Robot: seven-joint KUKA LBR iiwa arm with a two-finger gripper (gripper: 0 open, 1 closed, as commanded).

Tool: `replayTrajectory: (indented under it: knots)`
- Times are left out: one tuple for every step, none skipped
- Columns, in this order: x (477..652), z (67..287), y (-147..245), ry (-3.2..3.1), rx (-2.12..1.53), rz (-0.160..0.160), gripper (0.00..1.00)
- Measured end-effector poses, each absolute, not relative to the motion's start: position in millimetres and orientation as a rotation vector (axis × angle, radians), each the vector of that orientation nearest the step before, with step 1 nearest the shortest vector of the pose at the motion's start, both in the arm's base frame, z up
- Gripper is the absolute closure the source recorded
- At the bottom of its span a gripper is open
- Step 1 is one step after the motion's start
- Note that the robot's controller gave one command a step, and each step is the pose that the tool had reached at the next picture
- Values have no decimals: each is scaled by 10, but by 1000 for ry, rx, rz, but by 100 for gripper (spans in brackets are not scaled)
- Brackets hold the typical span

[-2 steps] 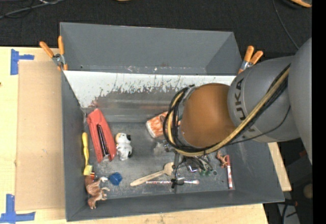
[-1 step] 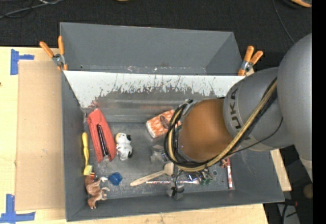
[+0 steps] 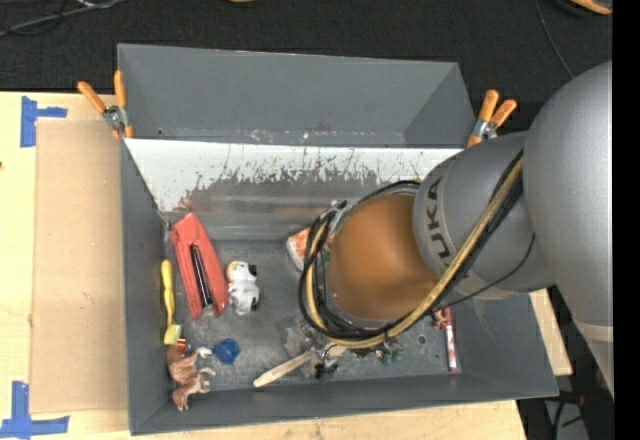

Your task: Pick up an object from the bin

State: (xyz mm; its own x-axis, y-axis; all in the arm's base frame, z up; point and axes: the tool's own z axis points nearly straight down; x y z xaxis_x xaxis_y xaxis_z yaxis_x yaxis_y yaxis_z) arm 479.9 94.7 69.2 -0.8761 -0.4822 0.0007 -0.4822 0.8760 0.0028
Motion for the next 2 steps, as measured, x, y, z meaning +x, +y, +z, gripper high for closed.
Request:
replayTrajectory:
  knots:
    - [4799, 692, 947, -3042, 781, -4, 100]
    - [4793, 771, 950, -3041, 779, -5, 100]
